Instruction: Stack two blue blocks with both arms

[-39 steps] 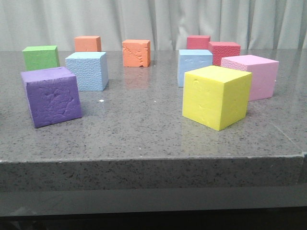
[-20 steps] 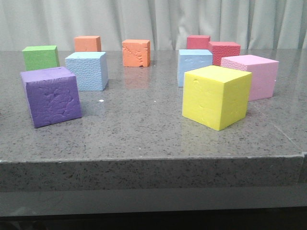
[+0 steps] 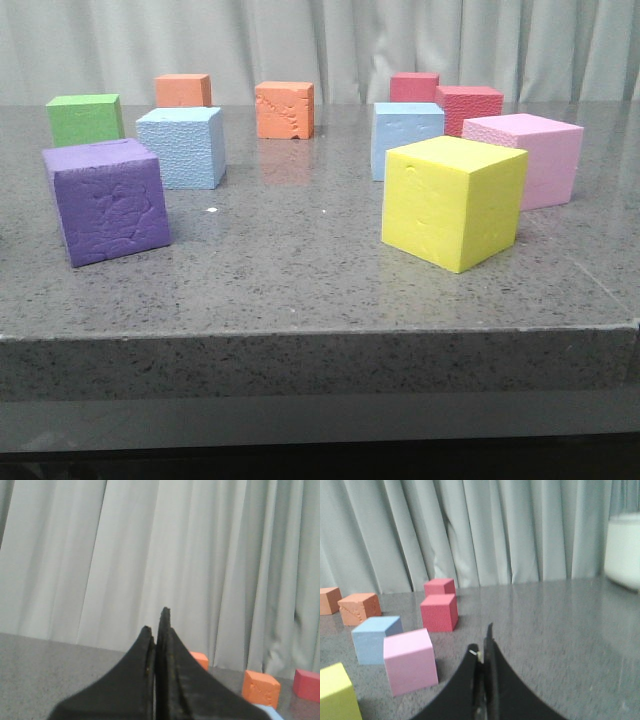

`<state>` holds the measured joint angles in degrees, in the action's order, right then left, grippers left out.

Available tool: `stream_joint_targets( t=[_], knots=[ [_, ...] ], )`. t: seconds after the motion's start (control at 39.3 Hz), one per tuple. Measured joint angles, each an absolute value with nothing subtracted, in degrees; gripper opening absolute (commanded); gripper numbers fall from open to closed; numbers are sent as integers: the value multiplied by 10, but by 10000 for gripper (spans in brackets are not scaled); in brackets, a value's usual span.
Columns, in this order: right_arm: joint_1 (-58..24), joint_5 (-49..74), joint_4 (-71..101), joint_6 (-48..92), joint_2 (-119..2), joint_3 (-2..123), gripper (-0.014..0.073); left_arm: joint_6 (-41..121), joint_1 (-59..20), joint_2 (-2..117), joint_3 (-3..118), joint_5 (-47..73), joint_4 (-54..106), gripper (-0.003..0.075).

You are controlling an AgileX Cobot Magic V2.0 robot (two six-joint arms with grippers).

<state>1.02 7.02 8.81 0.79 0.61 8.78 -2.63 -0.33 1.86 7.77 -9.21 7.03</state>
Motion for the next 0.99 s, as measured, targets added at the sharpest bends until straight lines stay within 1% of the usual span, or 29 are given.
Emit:
stream_joint_targets(
  t=[0.15, 0.36, 0.46, 0.56, 0.66, 0.81, 0.99],
  knots=[
    [10, 150, 63, 8, -34, 183, -67, -27, -3, 102, 167, -32, 33, -20],
    [10, 259, 48, 8, -167, 306, -67, -27, -3, 241, 293, 101, 16, -20],
    [10, 283, 45, 8, -228, 347, -67, -26, -3, 298, 331, 134, 15, -20],
    [10, 284, 44, 8, -266, 363, -67, -25, -3, 332, 340, 141, 13, -20],
    [10, 276, 44, 8, -281, 365, -67, -25, -3, 354, 340, 147, 14, -20],
    [10, 266, 44, 8, -282, 365, -67, -25, -3, 363, 340, 150, 15, -20],
    [10, 263, 43, 8, -282, 365, -67, -25, -3, 364, 341, 126, 15, -20]
  ],
)
